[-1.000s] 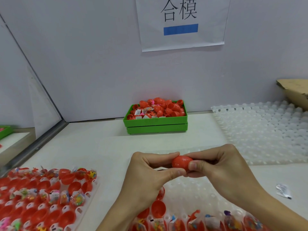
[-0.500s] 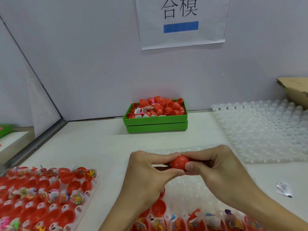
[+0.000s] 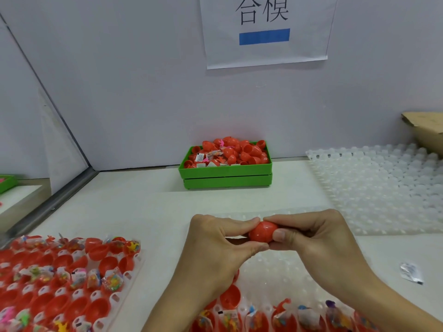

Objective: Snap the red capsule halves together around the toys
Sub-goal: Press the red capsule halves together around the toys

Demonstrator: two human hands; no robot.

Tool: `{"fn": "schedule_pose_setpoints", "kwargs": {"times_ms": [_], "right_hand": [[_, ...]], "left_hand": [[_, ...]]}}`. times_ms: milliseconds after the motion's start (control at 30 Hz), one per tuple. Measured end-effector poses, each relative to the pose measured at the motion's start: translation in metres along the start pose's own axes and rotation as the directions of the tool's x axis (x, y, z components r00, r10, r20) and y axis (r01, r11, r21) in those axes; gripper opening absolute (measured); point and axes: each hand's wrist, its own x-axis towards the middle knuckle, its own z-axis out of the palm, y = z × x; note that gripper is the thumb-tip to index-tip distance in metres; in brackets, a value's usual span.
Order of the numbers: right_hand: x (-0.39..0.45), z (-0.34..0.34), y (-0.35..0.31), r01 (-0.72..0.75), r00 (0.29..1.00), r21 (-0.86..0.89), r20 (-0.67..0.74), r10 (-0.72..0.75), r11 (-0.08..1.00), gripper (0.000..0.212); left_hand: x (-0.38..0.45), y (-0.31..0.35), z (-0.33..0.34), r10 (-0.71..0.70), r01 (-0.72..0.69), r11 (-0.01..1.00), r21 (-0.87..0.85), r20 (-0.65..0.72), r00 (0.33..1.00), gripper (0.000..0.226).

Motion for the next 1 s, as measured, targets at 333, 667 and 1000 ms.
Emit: {"fn": "schedule_pose_setpoints", "kwargs": {"times_ms": [333,667,1000], "right_hand": [[0.0032,-0.0001,0.0046,-0.026,0.997,0.027,-0.075,0.028,0.999,0.033],[0.0026,0.0004,0.0045,-0.052,0.996,-0.019,-0.075,0.051,0.998,0.031],[0.0006,-0.0020,0.0073,-0.074,0.971,0.108,0.236,0.046,0.991,0.030]], "left_hand": [[0.0020,-0.0007,0.0005,-0.108,0.109,0.974,-0.200,0.014,0.994,0.021],[0.0025,-0.0015,0.0015,-0.147,0.149,0.967,-0.209,0.024,0.989,0.023],[0.0078,-0.0043,0.0003,-0.160,0.142,0.935,-0.326,-0.029,0.987,0.033]]}}
